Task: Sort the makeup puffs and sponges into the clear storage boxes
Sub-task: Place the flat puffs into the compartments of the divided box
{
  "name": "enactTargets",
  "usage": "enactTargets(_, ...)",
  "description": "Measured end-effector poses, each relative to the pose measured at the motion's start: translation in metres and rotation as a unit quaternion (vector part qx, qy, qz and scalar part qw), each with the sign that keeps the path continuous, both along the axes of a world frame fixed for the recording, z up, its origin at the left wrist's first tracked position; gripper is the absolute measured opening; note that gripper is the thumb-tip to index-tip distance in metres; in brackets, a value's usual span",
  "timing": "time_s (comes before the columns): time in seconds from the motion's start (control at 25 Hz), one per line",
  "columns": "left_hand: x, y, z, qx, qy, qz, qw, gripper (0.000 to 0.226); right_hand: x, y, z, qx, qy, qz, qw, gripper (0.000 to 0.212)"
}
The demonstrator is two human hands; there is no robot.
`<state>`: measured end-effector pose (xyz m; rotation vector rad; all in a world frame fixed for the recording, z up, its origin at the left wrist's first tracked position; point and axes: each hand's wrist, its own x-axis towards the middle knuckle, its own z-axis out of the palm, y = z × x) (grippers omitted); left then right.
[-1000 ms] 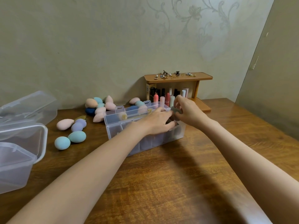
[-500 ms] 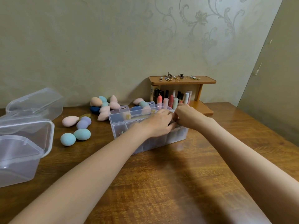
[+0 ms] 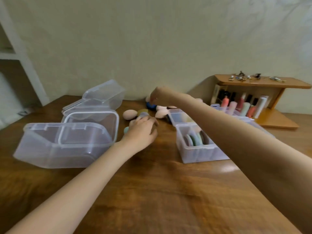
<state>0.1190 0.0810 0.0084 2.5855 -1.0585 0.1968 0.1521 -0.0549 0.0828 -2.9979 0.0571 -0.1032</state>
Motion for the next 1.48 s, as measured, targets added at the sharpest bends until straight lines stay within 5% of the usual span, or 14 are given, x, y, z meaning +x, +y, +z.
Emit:
enactTargets(0.24,0.016,0.018,-0.018,-0.037,0.023,-0.016,0.999,0.027,0.078,0.015,-0.042,-0.012,0.111,-0.044,0.993,0.031)
enactTargets(0.4,0.023,0.015,-0.024,-0.059,0.007,-0.023,0.998,0.025,0.085,0.016,-0.053,-0.036,0.07,-0.053,0.995,0.031)
enactTargets(0.56,0.027,0.015,-0.024,-0.057,0.007,-0.026,0.998,0.023,0.08,0.009,-0.037,0.111,0.084,-0.071,0.988,0.036)
enactTargets(0.8,0.011,0.0,-0.006,-0.121,-0.075,-0.023,0.99,0.02,0.006,-0.036,0.018,0.21,-0.039,-0.126,0.969,0.028)
enactTargets(0.92,-0.015,-0.037,0.015,-0.177,-0.061,-0.095,0.978,0.019,-0.049,-0.068,0.029,0.201,-0.003,-0.142,0.969,0.019)
enactTargets(1.04,-0.049,-0.077,0.028,-0.116,0.009,-0.204,0.972,0.025,-0.111,-0.106,0.032,0.163,0.019,-0.19,0.968,0.01)
enactTargets(1.16,-0.069,-0.103,0.033,-0.064,0.083,-0.247,0.963,0.03,-0.163,-0.134,0.026,0.146,0.04,-0.25,0.956,0.022)
enactTargets(1.36,-0.084,-0.13,0.033,0.014,0.064,-0.269,0.961,0.036,-0.203,-0.152,0.007,0.226,-0.014,-0.289,0.93,0.028)
enactTargets(1.48,-0.082,-0.13,0.029,-0.013,0.069,-0.264,0.962,0.039,-0.205,-0.15,-0.003,0.221,-0.004,-0.27,0.937,0.032)
